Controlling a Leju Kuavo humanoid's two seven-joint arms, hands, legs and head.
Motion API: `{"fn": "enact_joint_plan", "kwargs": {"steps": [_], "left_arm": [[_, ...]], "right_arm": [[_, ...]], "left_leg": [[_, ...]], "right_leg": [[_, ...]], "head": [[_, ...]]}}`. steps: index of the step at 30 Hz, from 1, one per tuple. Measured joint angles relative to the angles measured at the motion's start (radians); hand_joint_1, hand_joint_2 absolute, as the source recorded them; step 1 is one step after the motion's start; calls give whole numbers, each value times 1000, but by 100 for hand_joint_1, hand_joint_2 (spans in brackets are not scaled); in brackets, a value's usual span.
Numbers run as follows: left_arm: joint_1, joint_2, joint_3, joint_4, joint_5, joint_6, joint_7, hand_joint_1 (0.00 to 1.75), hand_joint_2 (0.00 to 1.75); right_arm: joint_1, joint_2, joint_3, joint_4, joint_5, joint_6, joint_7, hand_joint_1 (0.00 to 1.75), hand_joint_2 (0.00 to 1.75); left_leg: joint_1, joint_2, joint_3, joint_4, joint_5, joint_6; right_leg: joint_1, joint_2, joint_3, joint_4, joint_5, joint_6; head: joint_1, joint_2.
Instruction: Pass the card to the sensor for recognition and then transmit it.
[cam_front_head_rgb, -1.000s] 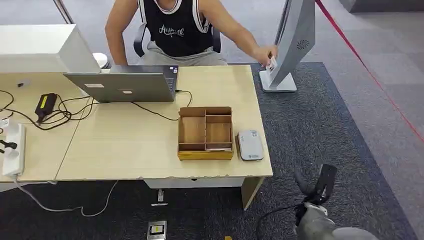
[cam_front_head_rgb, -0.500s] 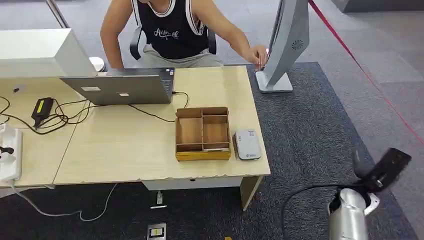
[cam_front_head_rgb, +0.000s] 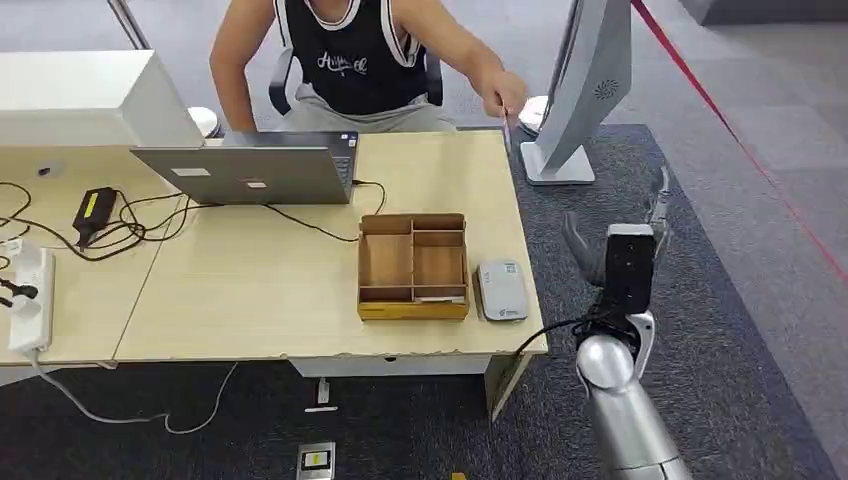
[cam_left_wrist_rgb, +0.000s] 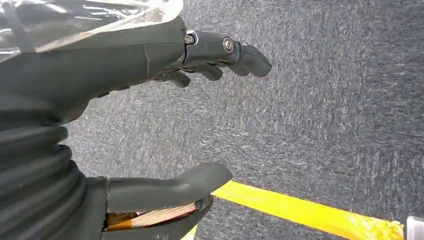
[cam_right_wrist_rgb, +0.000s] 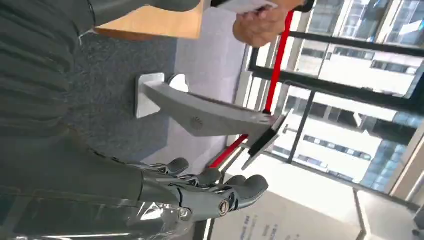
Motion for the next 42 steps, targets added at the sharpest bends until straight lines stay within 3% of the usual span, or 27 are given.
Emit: {"fn": "enact_joint_plan", "kwargs": {"steps": [5,9,11,18,23,31,42], "left_arm": [[-7,0,-15,0,-6,-1,11,0,175],[-20,0,-34,0,-11,-3,19,0,175],[-28,0,-42,0,-14,-3,25,0,175],[-35,0,-70,0,-14,-3,29,0,175],[-36,0,-80,0,-14,-3,29,0,175],[-41,0,-103,0,-11,-3,46,0,175],[-54,10,-152,0,-21,-10,67,0,175]], "right_arm": [[-50,-26,94,10,37,0,76,0,175],[-128,-55,188,48,152,6,217,0,175],[-180,-71,237,81,209,10,256,0,175],[-265,-108,354,162,230,17,287,0,175],[-281,-123,392,192,234,18,290,0,175],[-380,-139,478,285,468,87,473,0,175],[-455,-160,563,415,519,106,550,0,175]], "left_leg": [[0,0,0,0,0,0],[0,0,0,0,0,0],[0,0,0,0,1,0],[0,0,-1,0,0,0],[0,0,-1,0,0,0],[0,0,-1,0,0,0],[0,0,-2,1,0,0]], "right_leg": [[0,0,0,0,0,0],[0,0,-1,0,1,0],[0,0,0,0,1,0],[0,0,-1,0,1,0],[0,0,-2,0,0,0],[0,0,-2,0,1,0],[0,0,-3,0,1,0]], "head": [[0,0],[0,0],[0,0],[0,0],[0,0],[-1,0],[0,0]]}}
